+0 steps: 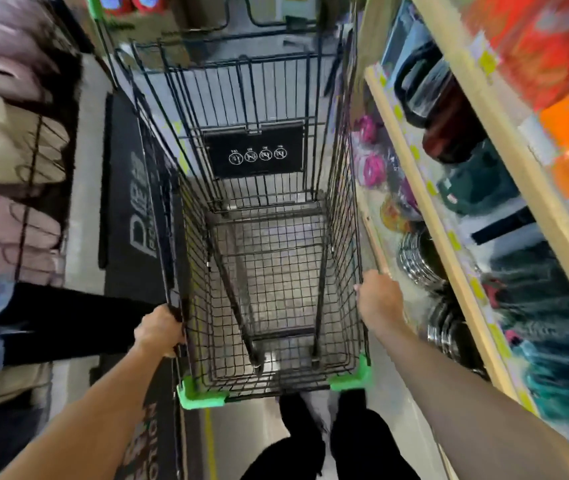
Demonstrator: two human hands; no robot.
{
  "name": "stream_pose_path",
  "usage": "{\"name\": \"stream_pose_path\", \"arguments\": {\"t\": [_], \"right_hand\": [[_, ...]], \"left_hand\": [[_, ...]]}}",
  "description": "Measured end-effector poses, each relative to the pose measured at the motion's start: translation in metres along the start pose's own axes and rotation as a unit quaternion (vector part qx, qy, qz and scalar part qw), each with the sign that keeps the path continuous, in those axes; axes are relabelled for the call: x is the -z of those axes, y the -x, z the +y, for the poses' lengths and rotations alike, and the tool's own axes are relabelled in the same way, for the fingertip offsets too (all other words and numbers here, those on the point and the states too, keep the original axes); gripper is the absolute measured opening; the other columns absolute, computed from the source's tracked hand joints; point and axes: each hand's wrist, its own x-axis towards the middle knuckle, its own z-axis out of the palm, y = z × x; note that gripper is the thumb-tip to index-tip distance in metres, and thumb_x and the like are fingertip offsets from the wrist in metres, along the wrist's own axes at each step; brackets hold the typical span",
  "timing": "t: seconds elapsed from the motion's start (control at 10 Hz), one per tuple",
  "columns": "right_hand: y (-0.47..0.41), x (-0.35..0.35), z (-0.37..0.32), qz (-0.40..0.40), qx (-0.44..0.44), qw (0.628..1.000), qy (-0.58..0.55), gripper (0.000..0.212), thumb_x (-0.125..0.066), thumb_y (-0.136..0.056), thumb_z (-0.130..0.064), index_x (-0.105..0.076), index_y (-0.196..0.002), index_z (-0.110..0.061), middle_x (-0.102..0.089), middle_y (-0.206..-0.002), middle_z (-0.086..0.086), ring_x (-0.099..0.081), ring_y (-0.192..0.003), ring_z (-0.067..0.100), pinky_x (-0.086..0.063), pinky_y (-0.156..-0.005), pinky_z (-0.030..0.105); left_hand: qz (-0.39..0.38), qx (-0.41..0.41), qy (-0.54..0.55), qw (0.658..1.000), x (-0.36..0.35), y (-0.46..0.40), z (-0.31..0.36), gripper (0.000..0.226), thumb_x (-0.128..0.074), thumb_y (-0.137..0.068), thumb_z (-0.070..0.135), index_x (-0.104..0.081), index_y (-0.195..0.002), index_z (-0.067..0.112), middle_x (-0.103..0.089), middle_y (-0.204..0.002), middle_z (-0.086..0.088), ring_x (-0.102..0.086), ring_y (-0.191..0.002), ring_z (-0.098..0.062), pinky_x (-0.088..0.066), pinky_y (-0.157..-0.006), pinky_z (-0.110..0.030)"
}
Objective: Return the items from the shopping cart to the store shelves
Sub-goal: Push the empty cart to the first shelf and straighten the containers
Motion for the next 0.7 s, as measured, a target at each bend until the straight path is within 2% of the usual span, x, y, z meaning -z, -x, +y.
{"name": "stream_pose_path", "arguments": {"t": [0.1, 0.2, 0.3, 0.4, 0.5, 0.6, 0.7], "right_hand": [[-0.064, 0.026, -0.035, 0.005, 0.007, 1.0, -0.019, 0.013, -0.062, -0.095, -0.013, -0.064, -0.085, -0.004, -0.067, -0.078, 0.009, -0.069, -0.079, 0.031, -0.052, -0.063, 0.035], [-0.127, 0.048, -0.067, 0.011, 0.034, 0.998, -0.047, 0.024, -0.067, -0.093, -0.019, -0.058, -0.074, -0.009, -0.069, -0.078, 0.009, -0.069, -0.076, 0.026, -0.058, -0.062, 0.038], [-0.186, 0.066, -0.102, 0.019, 0.041, 0.998, -0.037, 0.024, -0.065, -0.095, -0.02, -0.053, -0.076, -0.012, -0.069, -0.086, 0.011, -0.067, -0.083, 0.03, -0.05, -0.062, 0.033], [-0.235, 0.077, -0.134, 0.027, 0.034, 0.999, -0.026, 0.015, -0.067, -0.093, -0.021, -0.063, -0.089, -0.007, -0.07, -0.09, 0.012, -0.069, -0.086, 0.031, -0.059, -0.069, 0.039], [-0.269, 0.086, -0.155, 0.027, 0.036, 0.999, -0.026, 0.02, -0.07, -0.092, -0.027, -0.063, -0.091, -0.007, -0.07, -0.09, 0.012, -0.069, -0.085, 0.032, -0.061, -0.073, 0.045], [-0.294, 0.097, -0.182, 0.043, 0.028, 0.999, -0.006, 0.016, -0.072, -0.09, -0.02, -0.066, -0.082, -0.007, -0.071, -0.082, 0.011, -0.07, -0.078, 0.029, -0.062, -0.069, 0.042], [-0.294, 0.122, -0.197, 0.017, 0.027, 0.998, 0.047, 0.012, -0.066, -0.089, -0.005, -0.067, -0.078, -0.007, -0.07, -0.074, 0.007, -0.07, -0.072, 0.026, -0.061, -0.065, 0.037]], "left_hand": [[0.014, -0.001, 0.062, 0.998, 0.029, -0.05, 0.034, 0.024, -0.06, -0.094, 0.01, -0.06, -0.116, 0.002, -0.072, -0.106, -0.021, -0.072, -0.09, -0.035, -0.06, -0.073, -0.039], [0.007, 0.013, 0.006, 1.0, 0.062, -0.084, 0.072, 0.028, -0.07, -0.088, 0.012, -0.058, -0.112, 0.005, -0.071, -0.109, -0.015, -0.07, -0.101, -0.033, -0.055, -0.073, -0.033], [0.009, 0.02, 0.014, 1.0, 0.094, -0.124, 0.111, 0.028, -0.067, -0.089, 0.003, -0.061, -0.116, -0.003, -0.07, -0.109, -0.02, -0.07, -0.102, -0.034, -0.047, -0.059, -0.028], [0.031, 0.002, -0.012, 0.999, 0.122, -0.158, 0.138, 0.031, -0.066, -0.093, 0.007, -0.063, -0.122, -0.001, -0.069, -0.101, -0.011, -0.069, -0.104, -0.033, -0.053, -0.058, -0.031], [0.034, 0.009, -0.068, 0.997, 0.148, -0.175, 0.156, 0.03, -0.077, -0.086, 0.015, -0.069, -0.113, 0.005, -0.068, -0.1, -0.004, -0.068, -0.107, -0.027, -0.055, -0.079, -0.031], [0.036, -0.021, -0.057, 0.998, 0.178, -0.201, 0.187, 0.028, -0.068, -0.091, 0.006, -0.065, -0.116, -0.006, -0.071, -0.104, -0.02, -0.07, -0.089, -0.033, -0.055, -0.063, -0.033], [0.044, -0.05, -0.176, 0.982, 0.198, -0.198, 0.198, 0.026, -0.059, -0.097, 0.014, -0.066, -0.114, -0.003, -0.071, -0.092, -0.015, -0.069, -0.081, -0.03, -0.048, -0.055, -0.03]]}}
